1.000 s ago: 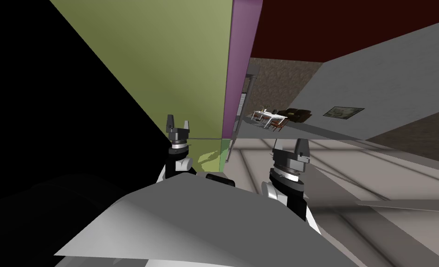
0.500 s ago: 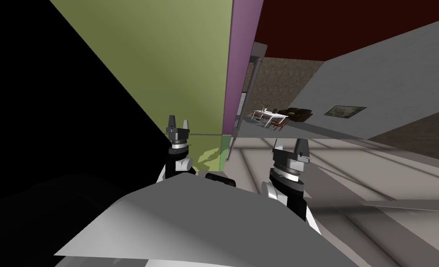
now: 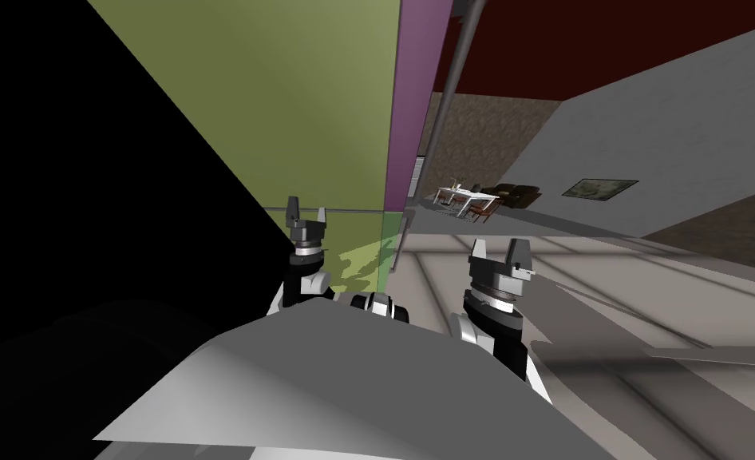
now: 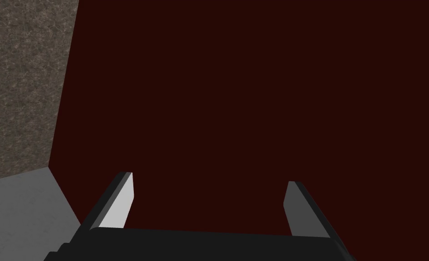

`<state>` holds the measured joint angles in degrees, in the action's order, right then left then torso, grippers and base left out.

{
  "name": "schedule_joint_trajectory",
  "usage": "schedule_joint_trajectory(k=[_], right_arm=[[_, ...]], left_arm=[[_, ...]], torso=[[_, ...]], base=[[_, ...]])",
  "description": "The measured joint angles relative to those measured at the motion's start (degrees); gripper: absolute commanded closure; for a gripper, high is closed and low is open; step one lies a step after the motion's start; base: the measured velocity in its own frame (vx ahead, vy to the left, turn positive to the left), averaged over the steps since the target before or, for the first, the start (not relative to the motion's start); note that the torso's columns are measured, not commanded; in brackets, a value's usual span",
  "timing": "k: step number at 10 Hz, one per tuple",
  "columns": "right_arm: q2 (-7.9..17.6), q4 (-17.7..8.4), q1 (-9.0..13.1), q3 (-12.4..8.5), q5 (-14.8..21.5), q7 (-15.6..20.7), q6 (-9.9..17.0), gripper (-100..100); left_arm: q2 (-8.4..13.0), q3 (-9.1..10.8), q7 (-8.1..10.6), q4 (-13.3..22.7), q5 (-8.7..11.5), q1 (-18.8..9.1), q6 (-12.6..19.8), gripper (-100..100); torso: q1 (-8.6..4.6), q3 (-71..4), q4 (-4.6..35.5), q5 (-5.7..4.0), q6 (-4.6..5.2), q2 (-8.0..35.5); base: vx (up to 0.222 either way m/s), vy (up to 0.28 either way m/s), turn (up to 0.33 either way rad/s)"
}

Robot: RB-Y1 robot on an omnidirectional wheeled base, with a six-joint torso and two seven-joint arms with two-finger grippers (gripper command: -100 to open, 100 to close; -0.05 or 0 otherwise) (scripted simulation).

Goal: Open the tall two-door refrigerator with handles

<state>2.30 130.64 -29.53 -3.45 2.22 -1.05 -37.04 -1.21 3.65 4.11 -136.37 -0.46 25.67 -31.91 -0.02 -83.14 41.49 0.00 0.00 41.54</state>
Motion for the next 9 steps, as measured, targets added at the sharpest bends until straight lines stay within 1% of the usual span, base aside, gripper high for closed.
schedule_joint_trajectory(k=[1,3,4,6,9], right_arm=[[0.0,-0.01,0.0,0.0,0.0,0.0,0.0,0],[0.0,-0.01,0.0,0.0,0.0,0.0,0.0,0],[0.0,-0.01,-0.01,0.0,0.0,0.0,0.0,0],[-0.01,-0.01,0.0,0.01,0.0,0.0,0.0,0],[-0.01,-0.01,0.0,0.01,0.0,0.0,0.0,0]], left_arm=[[1.72,-0.06,-0.07,0.07,-0.01,-0.39,0.74,-100],[4.22,0.11,-0.07,-0.08,0.14,-0.94,1.96,-100],[5.62,0.07,-0.16,-0.06,0.17,-1.54,3.07,-100],[8.2,0.81,-0.01,-0.35,0.73,-2.89,6.1,-100],[9.7,1.09,-0.16,-0.72,1.06,-4.85,10.12,-100]], torso=[[-0.04,-1.12,0.56,-0.01,0.0,0.53],[0.02,-1.44,0.77,0.0,0.0,0.7],[0.0,-1.46,0.78,0.0,0.0,0.69],[-0.18,-1.5,0.76,-0.08,0.13,0.65],[-0.24,-1.64,0.71,-0.12,0.17,0.46]], base=[[0.005,-0.029,0.011],[0.017,-0.034,0.04],[0.021,-0.064,0.053],[0.006,-0.068,0.05],[0.009,-0.065,0.061]])
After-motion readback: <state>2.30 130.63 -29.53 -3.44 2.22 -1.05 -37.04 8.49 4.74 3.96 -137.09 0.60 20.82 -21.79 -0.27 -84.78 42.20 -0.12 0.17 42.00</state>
